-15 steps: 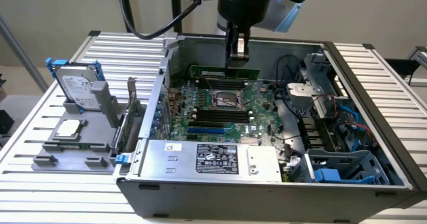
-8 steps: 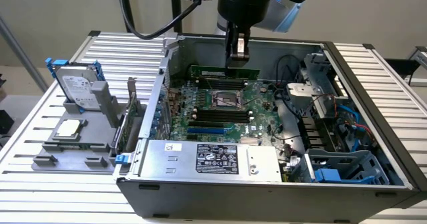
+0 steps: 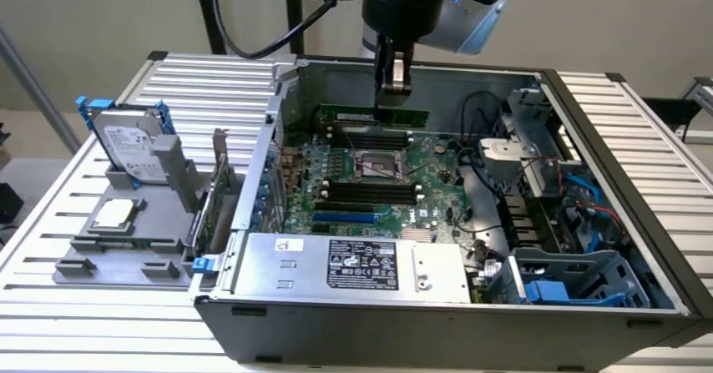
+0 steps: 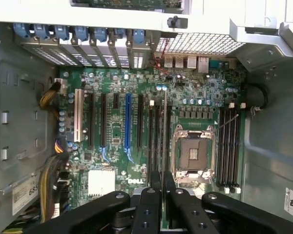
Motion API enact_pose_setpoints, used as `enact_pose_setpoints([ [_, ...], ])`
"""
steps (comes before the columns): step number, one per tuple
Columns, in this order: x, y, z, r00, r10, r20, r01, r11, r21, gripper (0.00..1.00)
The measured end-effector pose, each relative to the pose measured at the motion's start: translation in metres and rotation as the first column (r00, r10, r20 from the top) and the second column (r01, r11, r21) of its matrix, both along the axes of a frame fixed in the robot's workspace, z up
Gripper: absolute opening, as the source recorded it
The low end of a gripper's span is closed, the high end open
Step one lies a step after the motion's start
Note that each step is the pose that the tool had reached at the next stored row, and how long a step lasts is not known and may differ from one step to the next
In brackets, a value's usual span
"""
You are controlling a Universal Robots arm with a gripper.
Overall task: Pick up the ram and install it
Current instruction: 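Insert the ram into the slot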
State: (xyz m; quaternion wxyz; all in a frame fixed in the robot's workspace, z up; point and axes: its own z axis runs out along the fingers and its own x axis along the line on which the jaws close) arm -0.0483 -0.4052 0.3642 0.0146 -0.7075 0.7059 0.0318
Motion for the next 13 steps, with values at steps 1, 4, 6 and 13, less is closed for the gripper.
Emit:
enact_pose_setpoints([
  [1,0.000,0.0036,-0.0015,1.0000,0.000,0.0000,0.000,1.0000,-0.0011,0.14],
  [4,0.001,0.0109,-0.0067,1.0000,0.000,-0.0001,0.000,1.0000,-0.0039,0.14],
  [6,0.002,0.0127,-0.0103,1.0000,0.000,0.0000,0.000,1.0000,-0.0051,0.14],
  [13,0.007,0.0131,-0.0229,1.0000,0.000,0.0000,0.000,1.0000,-0.0075,0.14],
])
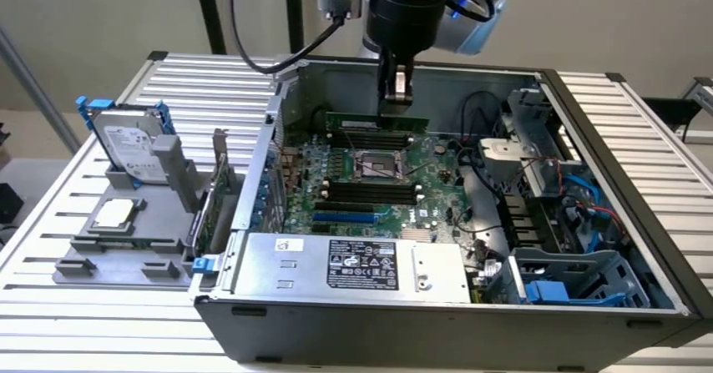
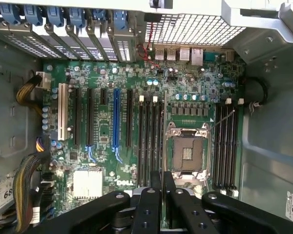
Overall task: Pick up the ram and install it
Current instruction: 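Insert the ram into the slot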
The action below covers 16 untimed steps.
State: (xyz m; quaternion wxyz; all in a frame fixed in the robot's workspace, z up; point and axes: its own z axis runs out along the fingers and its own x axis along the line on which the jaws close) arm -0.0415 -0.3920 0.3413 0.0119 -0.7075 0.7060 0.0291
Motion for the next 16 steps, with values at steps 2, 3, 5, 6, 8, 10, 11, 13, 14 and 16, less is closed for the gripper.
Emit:
enact_pose_setpoints([
  [2,0.001,0.0000,-0.0037,1.0000,0.000,-0.0001,0.000,1.0000,-0.0004,0.14],
  [3,0.001,-0.0001,-0.0055,1.0000,0.000,0.0000,0.000,1.0000,-0.0003,0.14],
  [5,0.001,-0.0007,-0.0093,1.0000,0.000,0.0000,0.000,1.0000,-0.0002,0.14],
  [6,0.002,-0.0014,-0.0111,1.0000,0.000,-0.0001,0.000,1.0000,-0.0003,0.14],
  [8,0.002,-0.0032,-0.0147,1.0000,0.000,-0.0002,0.000,1.0000,-0.0003,0.14],
  [10,0.002,-0.0062,-0.0182,1.0000,0.001,-0.0003,-0.001,1.0000,-0.0004,0.14],
  [11,0.002,-0.0080,-0.0200,1.0000,0.001,-0.0002,-0.001,1.0000,-0.0003,0.14],
  [13,0.002,-0.0112,-0.0237,1.0000,0.001,-0.0002,-0.001,1.0000,-0.0002,0.14],
  [14,0.002,-0.0129,-0.0256,1.0000,0.001,-0.0002,-0.001,1.0000,-0.0003,0.14],
  [16,0.001,-0.0141,-0.0292,1.0000,0.001,-0.0002,-0.001,1.0000,-0.0002,0.14],
])
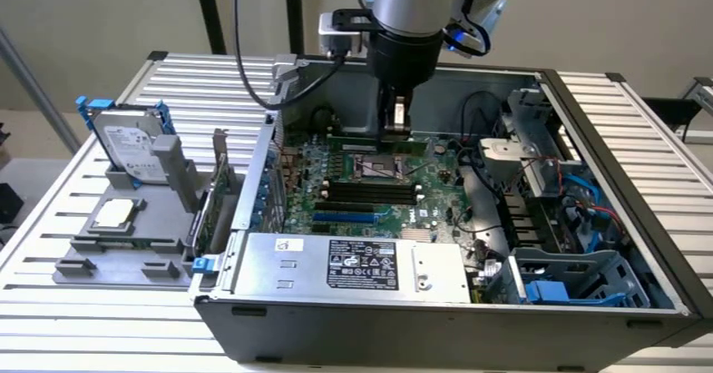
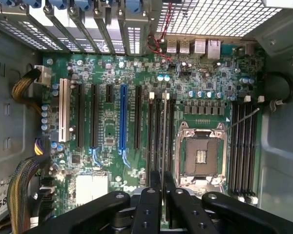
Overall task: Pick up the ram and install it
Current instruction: 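Insert the ram into the slot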
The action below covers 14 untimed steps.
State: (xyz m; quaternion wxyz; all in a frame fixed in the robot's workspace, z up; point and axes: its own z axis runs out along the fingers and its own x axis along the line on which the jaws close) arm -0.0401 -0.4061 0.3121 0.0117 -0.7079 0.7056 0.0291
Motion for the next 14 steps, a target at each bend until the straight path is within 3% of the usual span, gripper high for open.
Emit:
enact_pose_setpoints([
  [9,0.000,-0.0001,-0.0164,1.0000,0.000,0.0000,0.000,1.0000,-0.0012,0.14],
  [14,0.000,0.0009,-0.0243,1.0000,-0.004,0.0000,0.004,0.9999,-0.0117,0.14],
])
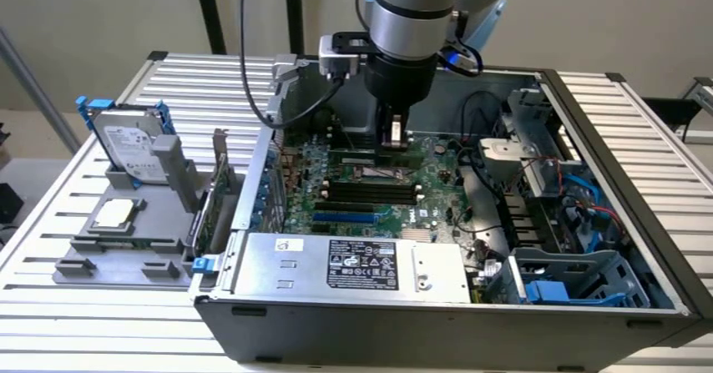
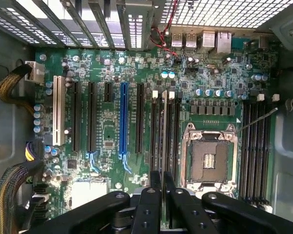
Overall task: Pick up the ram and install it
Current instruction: 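Insert the ram into the slot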
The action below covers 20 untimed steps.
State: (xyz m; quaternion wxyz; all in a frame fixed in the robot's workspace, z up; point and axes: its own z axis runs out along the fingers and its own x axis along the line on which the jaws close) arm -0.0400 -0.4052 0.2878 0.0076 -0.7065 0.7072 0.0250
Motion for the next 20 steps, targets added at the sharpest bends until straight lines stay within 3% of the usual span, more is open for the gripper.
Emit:
enact_pose_setpoints([
  [4,0.000,0.0009,-0.0049,1.0000,-0.003,0.0000,0.003,0.9999,-0.0142,0.14],
  [9,0.000,0.0021,-0.0102,1.0000,-0.009,0.0002,0.009,0.9993,-0.0368,0.14],
  [12,0.000,0.0034,-0.0139,0.9999,-0.010,0.0003,0.010,0.9989,-0.0465,0.14],
  [16,0.001,0.0059,-0.0204,0.9999,-0.010,0.0003,0.010,0.9985,-0.0530,0.14],
  [20,0.002,0.0065,-0.0275,0.9999,-0.011,0.0003,0.011,0.9985,-0.0540,0.14],
])
